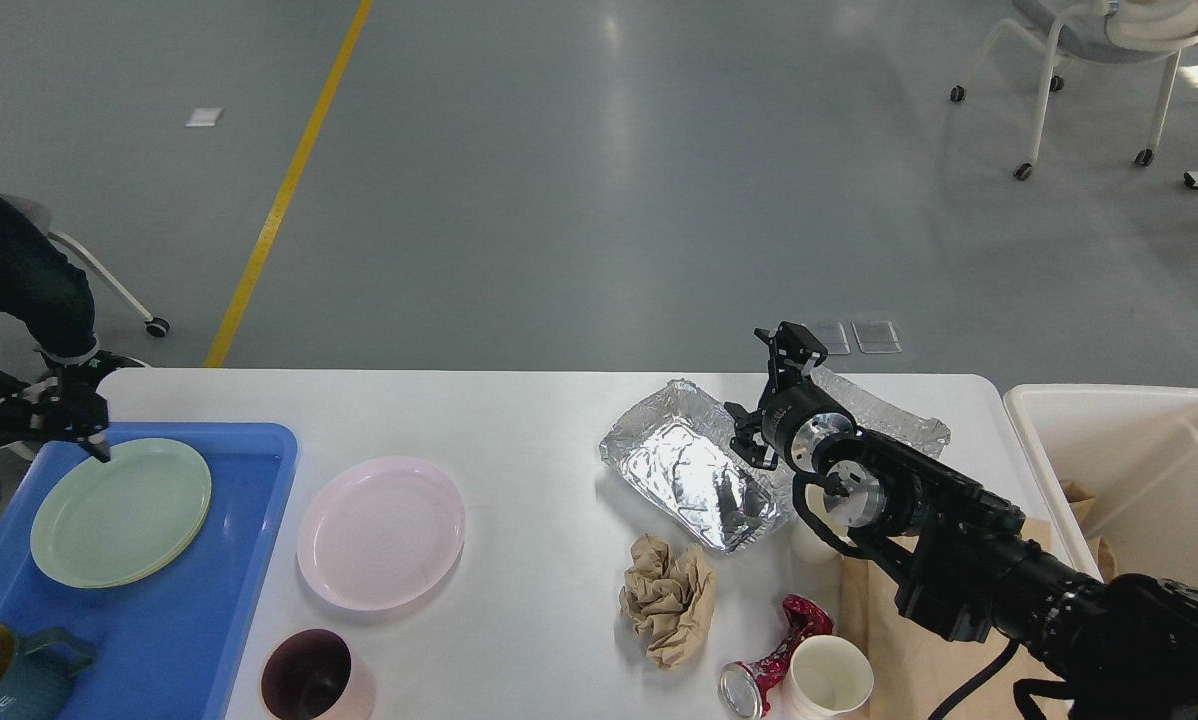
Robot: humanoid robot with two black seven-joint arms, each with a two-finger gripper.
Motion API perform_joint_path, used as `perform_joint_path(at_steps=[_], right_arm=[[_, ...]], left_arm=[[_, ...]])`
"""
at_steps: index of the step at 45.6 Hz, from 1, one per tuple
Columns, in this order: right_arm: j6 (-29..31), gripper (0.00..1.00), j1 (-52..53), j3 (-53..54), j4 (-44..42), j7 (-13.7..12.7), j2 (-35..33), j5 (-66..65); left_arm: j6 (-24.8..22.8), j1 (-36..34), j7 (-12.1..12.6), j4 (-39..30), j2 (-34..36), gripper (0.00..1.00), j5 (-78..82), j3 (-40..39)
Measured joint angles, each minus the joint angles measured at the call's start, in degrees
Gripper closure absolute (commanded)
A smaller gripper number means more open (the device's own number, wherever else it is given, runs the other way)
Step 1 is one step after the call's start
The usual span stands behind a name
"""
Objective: Tidy desktop
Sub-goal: 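Move the left gripper down to the dark red cup and grasp it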
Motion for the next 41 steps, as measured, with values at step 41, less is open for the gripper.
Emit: perform_joint_path(at_steps=[41], right_arm=[[0.0, 0.0, 0.0, 0.0, 0.0, 0.0, 0.0, -0.01]], left_arm=[[0.0, -2.7, 2.66, -22.03, -17.5, 0.04, -4.31, 0.66]])
